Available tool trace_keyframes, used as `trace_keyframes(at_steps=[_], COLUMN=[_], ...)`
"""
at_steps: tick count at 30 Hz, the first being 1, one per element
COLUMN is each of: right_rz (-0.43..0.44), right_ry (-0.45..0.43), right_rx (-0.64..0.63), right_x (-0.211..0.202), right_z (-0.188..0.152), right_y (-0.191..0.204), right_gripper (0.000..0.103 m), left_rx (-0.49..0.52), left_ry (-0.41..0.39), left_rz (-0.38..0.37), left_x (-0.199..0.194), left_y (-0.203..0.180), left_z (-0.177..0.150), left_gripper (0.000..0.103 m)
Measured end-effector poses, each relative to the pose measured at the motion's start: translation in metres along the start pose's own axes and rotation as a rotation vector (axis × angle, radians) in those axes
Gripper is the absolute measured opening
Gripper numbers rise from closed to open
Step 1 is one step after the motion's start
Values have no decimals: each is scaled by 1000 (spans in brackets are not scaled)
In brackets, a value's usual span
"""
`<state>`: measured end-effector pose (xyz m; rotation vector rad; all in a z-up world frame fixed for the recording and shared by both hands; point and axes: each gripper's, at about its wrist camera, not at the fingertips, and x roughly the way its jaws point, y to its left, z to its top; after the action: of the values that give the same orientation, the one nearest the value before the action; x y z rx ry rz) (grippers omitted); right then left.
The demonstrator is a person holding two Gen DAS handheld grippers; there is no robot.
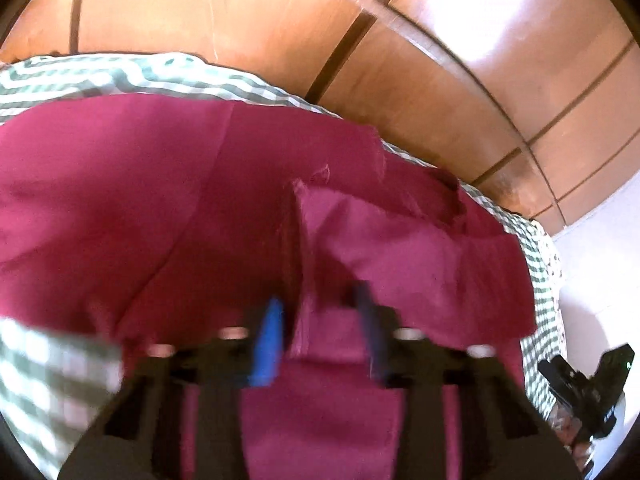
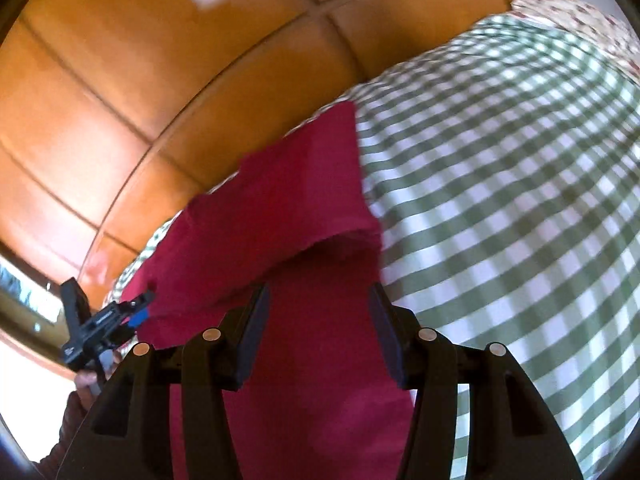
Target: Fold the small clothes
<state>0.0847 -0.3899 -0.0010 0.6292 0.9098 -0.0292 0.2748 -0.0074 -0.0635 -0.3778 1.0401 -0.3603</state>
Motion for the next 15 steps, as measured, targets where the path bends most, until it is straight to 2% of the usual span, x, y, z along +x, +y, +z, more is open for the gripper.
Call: trace_keyframes(at_steps=[1, 5, 7, 8, 9, 10, 12, 13, 14, 15], right_rz=[1, 7, -3, -19, -71, -136, -207, -251, -278, -316], right_ry=[-5, -22, -20, -15, -17, -17, 21, 24, -7, -43], right_rx=[-4, -68, -110, -128, -158, -189, -206, -222, -261, -316], right_x=[-1, 18, 39, 50, 64, 79, 106, 117, 120, 122], right_z=[3, 26, 40, 45, 51, 55, 56, 52, 48, 40], right_y=[1, 29, 44, 49, 55, 58, 57, 57, 59, 65], right_gripper=[50, 50, 50, 50, 50, 50, 50, 52, 55, 56], left_rx=[1, 39, 57, 61, 61, 64, 81, 90, 93, 97], left_ry=[-2, -88, -134, -146, -140, -130, -106, -95, -73, -80], left_rz=[0, -22, -7, 1, 12, 34, 156, 209, 269, 270], left_x=[3, -14, -22, -25, -24, -22, -9, -3, 7, 11], left_y=[-3, -20, -27, -28, -26, -23, -17, -11, -3, 3], left_z=[5, 23, 32, 36, 38, 39, 35, 32, 28, 23], left_gripper=[7, 6, 5, 5, 6, 7, 8, 15, 26, 29])
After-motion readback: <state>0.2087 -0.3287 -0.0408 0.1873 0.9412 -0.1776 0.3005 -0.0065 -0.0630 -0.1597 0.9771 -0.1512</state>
